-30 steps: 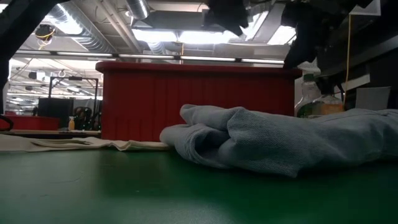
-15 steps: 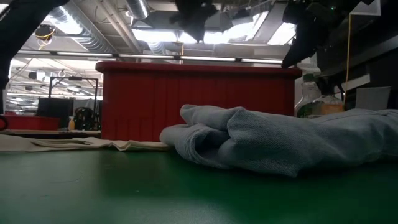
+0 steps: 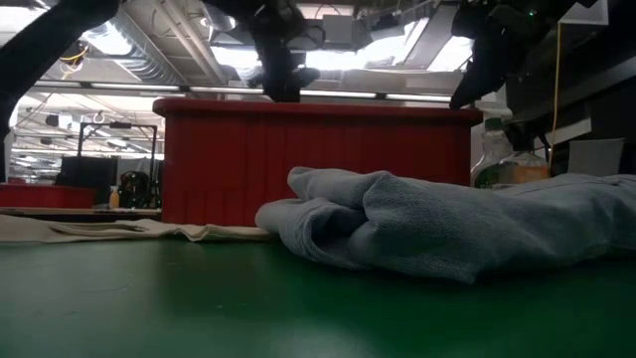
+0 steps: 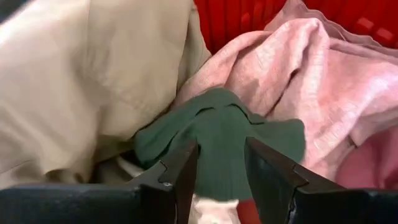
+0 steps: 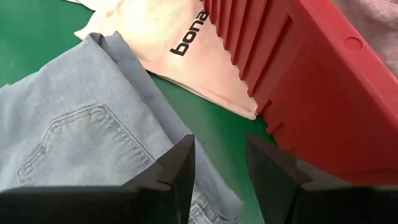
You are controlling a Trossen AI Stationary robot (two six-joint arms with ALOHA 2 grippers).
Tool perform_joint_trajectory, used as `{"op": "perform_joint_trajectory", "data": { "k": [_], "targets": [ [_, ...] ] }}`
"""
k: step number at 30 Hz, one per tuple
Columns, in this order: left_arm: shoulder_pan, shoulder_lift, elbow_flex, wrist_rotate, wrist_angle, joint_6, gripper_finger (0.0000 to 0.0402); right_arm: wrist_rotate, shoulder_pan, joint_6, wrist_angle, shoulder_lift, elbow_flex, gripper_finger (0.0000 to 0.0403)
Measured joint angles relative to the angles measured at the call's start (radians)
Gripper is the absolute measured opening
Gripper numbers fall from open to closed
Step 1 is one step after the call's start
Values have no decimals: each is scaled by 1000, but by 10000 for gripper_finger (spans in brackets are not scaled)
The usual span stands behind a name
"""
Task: Fold laundry
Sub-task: Fold the green shirt
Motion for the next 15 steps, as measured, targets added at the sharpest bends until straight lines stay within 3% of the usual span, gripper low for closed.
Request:
{"op": "perform_joint_trajectory", "data": {
  "k": [7, 15],
  "targets": [
    [40, 1, -186, 21, 206, -1, 129, 0, 0, 0, 5, 0, 0, 143],
    [45, 1, -340, 21, 299, 0, 129, 0, 0, 0, 5, 0, -1, 143]
  ]
}}
